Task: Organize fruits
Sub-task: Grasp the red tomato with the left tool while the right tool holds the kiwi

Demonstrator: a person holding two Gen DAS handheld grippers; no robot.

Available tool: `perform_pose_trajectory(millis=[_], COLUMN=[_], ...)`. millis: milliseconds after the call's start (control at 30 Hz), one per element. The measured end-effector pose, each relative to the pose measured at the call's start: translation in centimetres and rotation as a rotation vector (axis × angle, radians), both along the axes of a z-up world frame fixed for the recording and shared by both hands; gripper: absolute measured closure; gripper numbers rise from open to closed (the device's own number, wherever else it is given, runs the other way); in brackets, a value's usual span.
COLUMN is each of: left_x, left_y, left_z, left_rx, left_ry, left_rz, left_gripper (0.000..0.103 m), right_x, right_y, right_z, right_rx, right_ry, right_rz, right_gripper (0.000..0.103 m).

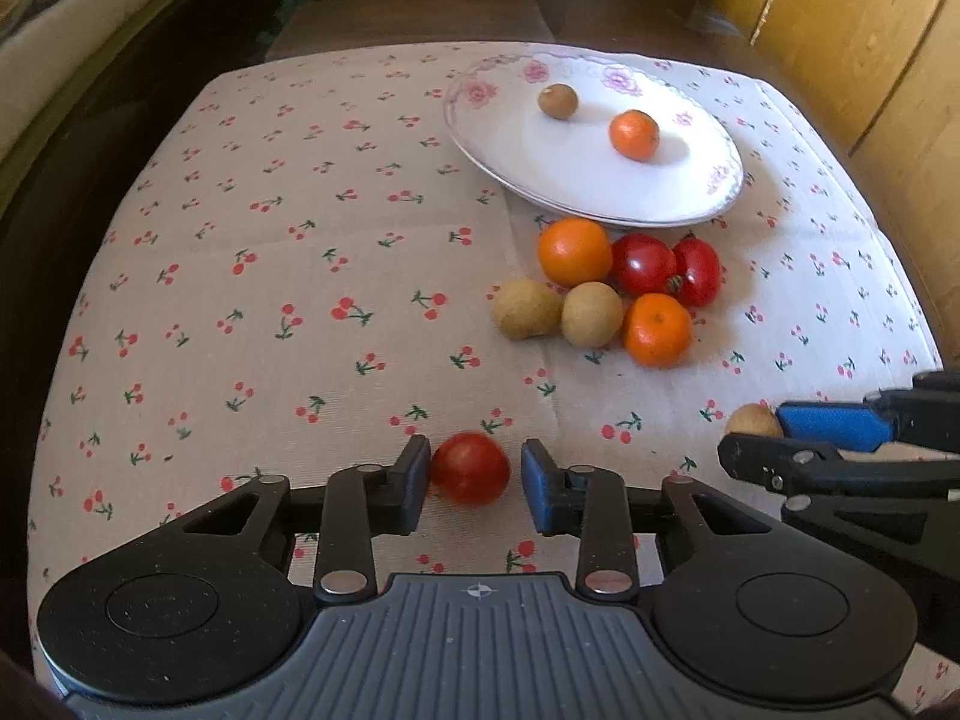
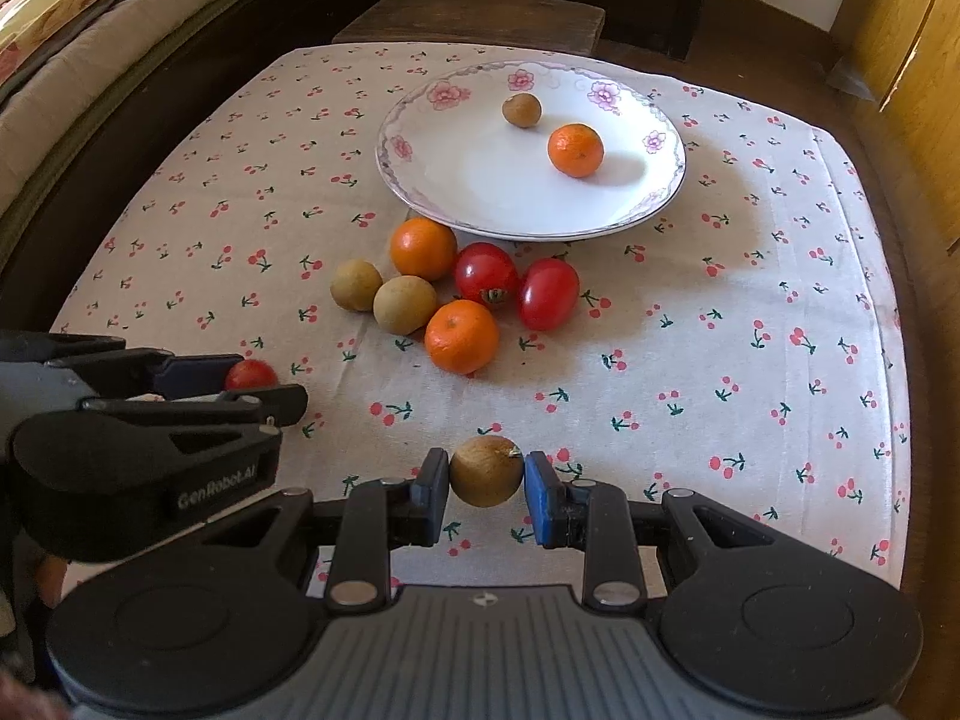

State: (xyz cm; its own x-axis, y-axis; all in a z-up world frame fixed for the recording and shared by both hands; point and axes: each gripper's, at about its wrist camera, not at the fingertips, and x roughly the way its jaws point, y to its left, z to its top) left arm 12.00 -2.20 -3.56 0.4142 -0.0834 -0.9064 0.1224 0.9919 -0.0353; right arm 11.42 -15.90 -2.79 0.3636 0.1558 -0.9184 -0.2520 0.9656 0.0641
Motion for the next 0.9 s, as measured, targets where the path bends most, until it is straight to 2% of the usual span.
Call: perform_pose_trajectory(millis=[67, 367, 800, 900], left_x=[-0.2, -0.9, -0.6, -0.3], left_y=[-0.3, -0.8, 0.2, 1.0], left_z=[0.1, 0.7, 1.4, 1.8], left_rx=[0.014, 0.042, -0.005, -0.043], left_ry=[-0.006, -0.027, -0.019, -0.016], left_rz=[-0.013, -0.043, -0.023, 0.005], left_gripper=[0.067, 0.071, 0.074, 0.074], right_x=[0.0, -0.3, -0.4, -0.4], right_y=[0.0, -0.4, -0.5, -0.6], right_z=[0.0, 0.4, 0.6, 0.8], right_rx=[-0.003, -0.007, 0.007, 0.015], right_ry=[-0.002, -0.014, -0.025, -0.028], right_rz=[0.0, 0.002, 0.001, -0.003], right_gripper=[0.074, 0.074, 0.074, 0.074])
